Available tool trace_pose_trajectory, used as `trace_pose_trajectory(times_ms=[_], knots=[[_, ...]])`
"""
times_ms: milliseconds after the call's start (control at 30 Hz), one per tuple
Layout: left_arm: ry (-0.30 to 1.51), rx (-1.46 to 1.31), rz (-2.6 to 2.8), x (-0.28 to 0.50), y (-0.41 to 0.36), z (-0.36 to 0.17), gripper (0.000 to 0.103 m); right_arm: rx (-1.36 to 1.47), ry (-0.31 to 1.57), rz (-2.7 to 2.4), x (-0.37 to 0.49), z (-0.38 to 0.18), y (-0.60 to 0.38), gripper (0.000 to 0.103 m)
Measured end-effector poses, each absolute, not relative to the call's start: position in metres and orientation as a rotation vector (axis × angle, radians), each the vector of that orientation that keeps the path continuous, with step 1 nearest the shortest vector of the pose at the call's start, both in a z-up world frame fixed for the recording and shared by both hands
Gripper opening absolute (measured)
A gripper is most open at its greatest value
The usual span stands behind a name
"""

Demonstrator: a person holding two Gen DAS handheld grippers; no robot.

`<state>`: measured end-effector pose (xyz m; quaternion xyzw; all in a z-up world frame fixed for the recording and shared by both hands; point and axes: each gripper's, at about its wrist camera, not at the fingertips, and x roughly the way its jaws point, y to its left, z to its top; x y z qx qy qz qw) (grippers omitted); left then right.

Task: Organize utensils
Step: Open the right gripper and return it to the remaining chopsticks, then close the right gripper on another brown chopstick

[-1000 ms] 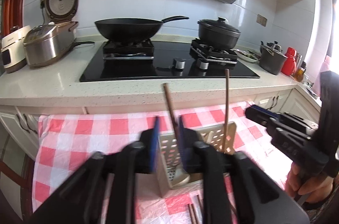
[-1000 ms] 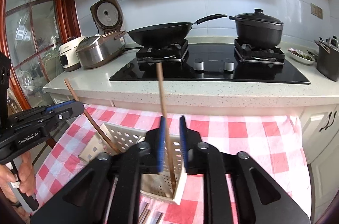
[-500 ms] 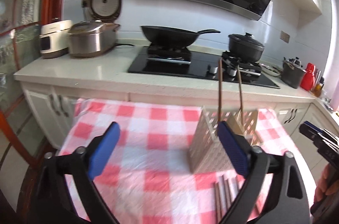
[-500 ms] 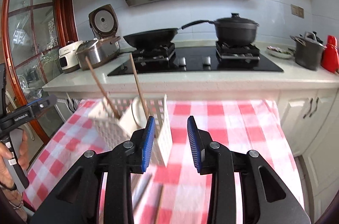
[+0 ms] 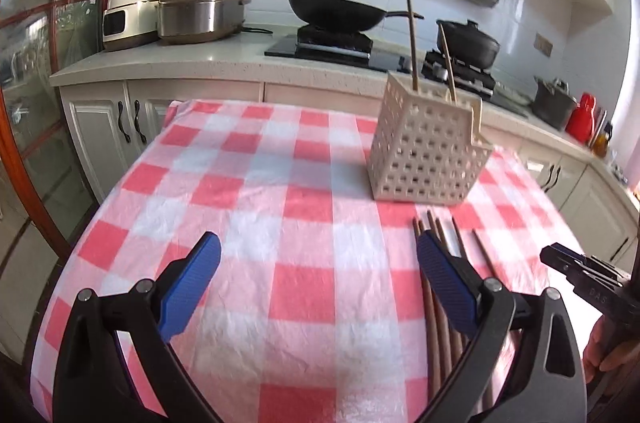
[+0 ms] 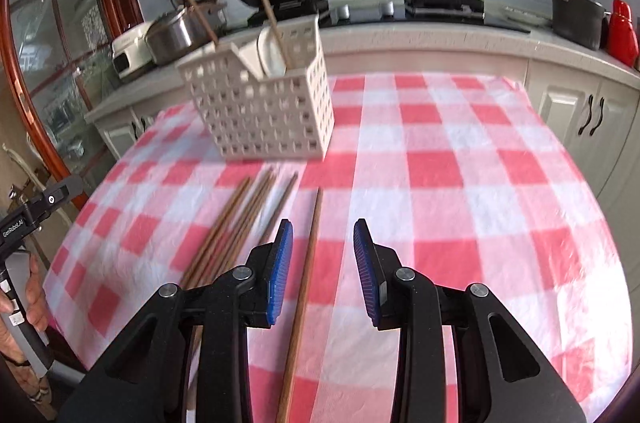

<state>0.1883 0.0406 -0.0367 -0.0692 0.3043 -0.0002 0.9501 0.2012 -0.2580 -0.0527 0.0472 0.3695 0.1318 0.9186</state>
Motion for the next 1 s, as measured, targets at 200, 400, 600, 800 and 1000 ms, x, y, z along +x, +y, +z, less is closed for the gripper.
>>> trace_pose_trajectory(times_ms=[200, 400, 600, 800, 1000], knots=[[0.668, -0.113, -0.022, 0.186, 0.025, -0.063, 0.095, 0.060, 0.812, 0.273, 0.205, -0.076, -0.245, 0.032], [0.681, -0.075, -0.017, 0.189, 0.020, -0.075, 0.095, 0.038, 0.854, 0.266, 0.220, -0.085, -0.237, 0.032], [0.683, -0.073, -0.004, 0.191, 0.025, -0.080, 0.095, -0.004, 0.898, 0.264, 0.235, -0.092, -0.227, 0.032], [0.682, -0.067, -0.005, 0.193, 0.027, -0.082, 0.095, -0.070, 0.932, 0.254, 0.250, -0.093, -0.211, 0.032], [0.692, -0.059, -0.012, 0.193, 0.029, -0.085, 0.095, -0.081, 0.949, 0.223, 0.263, -0.096, -0.207, 0.024]])
